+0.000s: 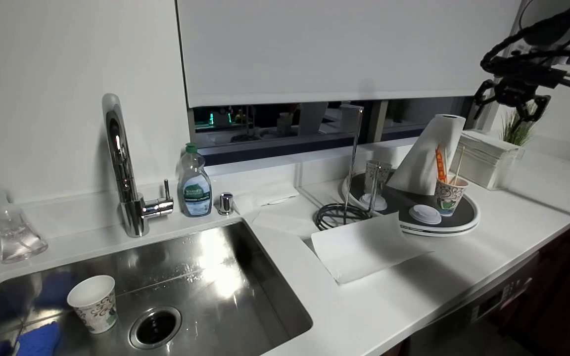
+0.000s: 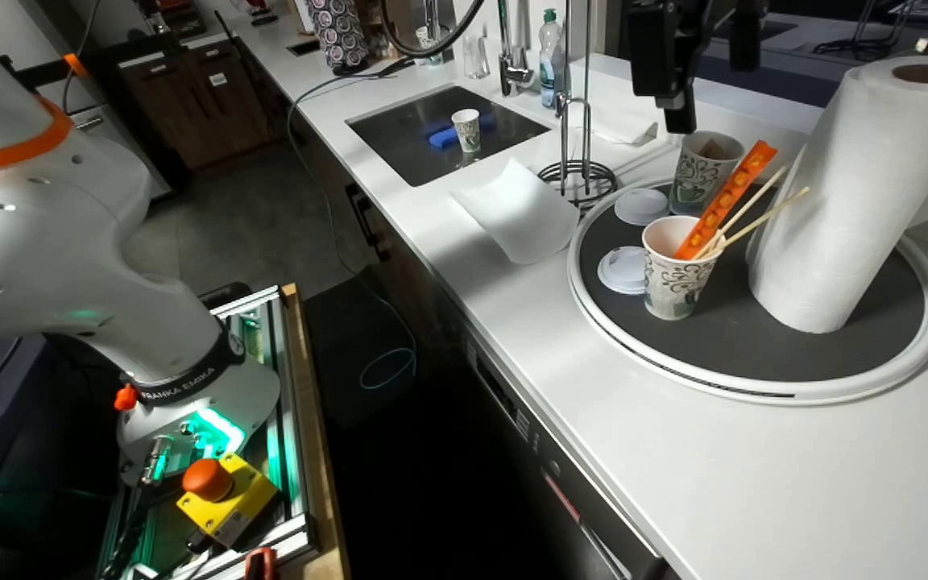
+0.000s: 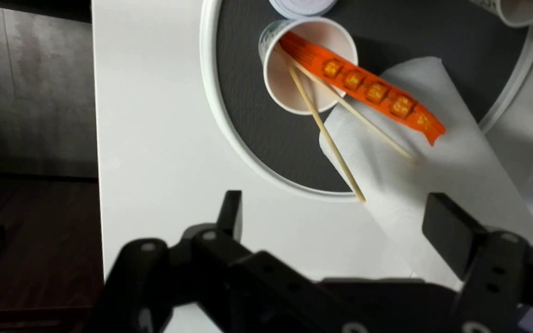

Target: Put the paper towel roll on the silver stand.

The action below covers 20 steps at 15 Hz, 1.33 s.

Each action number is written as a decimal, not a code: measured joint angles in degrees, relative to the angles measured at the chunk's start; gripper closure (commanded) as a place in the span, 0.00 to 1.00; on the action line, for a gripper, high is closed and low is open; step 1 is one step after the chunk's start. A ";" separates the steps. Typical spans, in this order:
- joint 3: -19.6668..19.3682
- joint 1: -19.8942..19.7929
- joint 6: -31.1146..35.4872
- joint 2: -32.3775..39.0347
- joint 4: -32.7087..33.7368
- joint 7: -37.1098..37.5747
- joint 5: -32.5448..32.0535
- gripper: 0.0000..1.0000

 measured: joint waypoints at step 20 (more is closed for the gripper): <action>-4.09 1.22 14.19 13.93 13.20 13.35 0.14 0.00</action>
